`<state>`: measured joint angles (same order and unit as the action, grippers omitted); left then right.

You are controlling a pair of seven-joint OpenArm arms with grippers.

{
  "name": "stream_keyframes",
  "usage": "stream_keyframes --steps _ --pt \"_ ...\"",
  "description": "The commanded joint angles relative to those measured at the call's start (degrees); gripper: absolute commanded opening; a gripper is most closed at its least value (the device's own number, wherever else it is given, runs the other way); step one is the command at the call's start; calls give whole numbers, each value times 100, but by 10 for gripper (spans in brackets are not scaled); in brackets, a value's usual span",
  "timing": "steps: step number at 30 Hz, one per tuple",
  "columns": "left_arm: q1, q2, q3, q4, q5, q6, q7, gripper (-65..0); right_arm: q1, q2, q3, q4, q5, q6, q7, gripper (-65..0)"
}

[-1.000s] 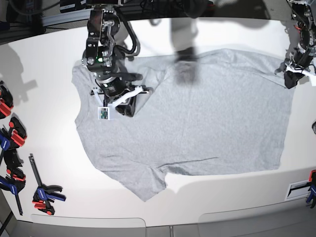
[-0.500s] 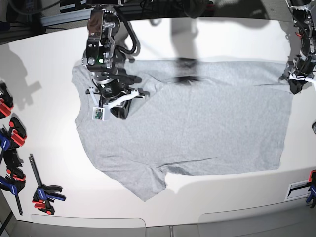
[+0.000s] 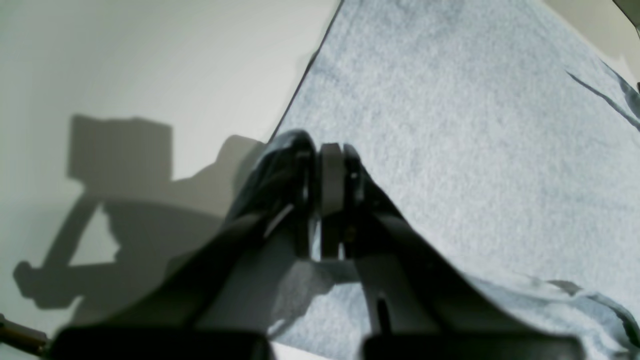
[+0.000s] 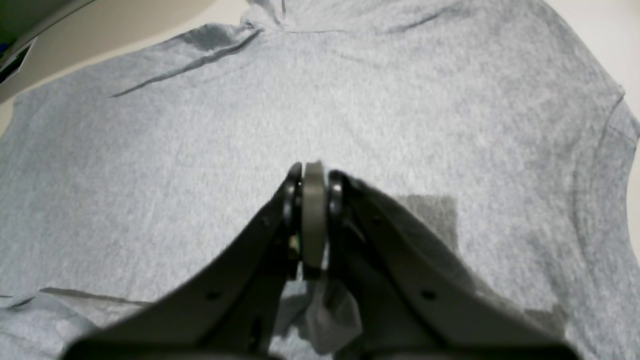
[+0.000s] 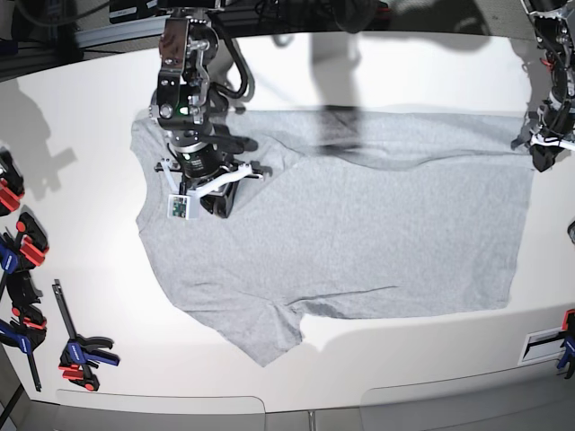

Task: Fold the T-shirt properly
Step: 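Lower the right gripper onto the shirt near the sleeve seam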

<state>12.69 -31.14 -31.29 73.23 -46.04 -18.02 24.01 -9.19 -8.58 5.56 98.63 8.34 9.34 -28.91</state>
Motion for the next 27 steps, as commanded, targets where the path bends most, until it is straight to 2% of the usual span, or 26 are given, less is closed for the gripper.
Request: stream_keyframes --steps 1,8,11,12,15,16,23,27 --pt "-46 -142 -59 74 -46 -17 -133 -650 96 -17 -17 98 13 7 192 -650" --pt "-46 -142 -59 74 -44 -20 -133 -650 96 -17 -17 98 11 28 197 -650" --pt "-46 -142 -59 74 -44 -20 -133 -650 96 -17 -17 98 11 249 197 -650" --pt "-46 -142 -59 74 -44 -17 -131 -650 96 -17 -17 98 13 343 201 -627" --pt "-46 -142 -59 74 -42 -20 -133 -409 149 -15 -17 98 11 422 306 -380" --pt "-46 -142 -59 74 -42 -20 -133 -373 186 -15 -17 98 11 422 317 -337" --pt "-44 -144 -59 74 -42 -20 -136 -370 573 -15 -17 98 -13 424 308 -329" --pt "-44 -144 -59 74 -20 -20 -138 -370 638 -13 -15 98 -352 422 170 -332"
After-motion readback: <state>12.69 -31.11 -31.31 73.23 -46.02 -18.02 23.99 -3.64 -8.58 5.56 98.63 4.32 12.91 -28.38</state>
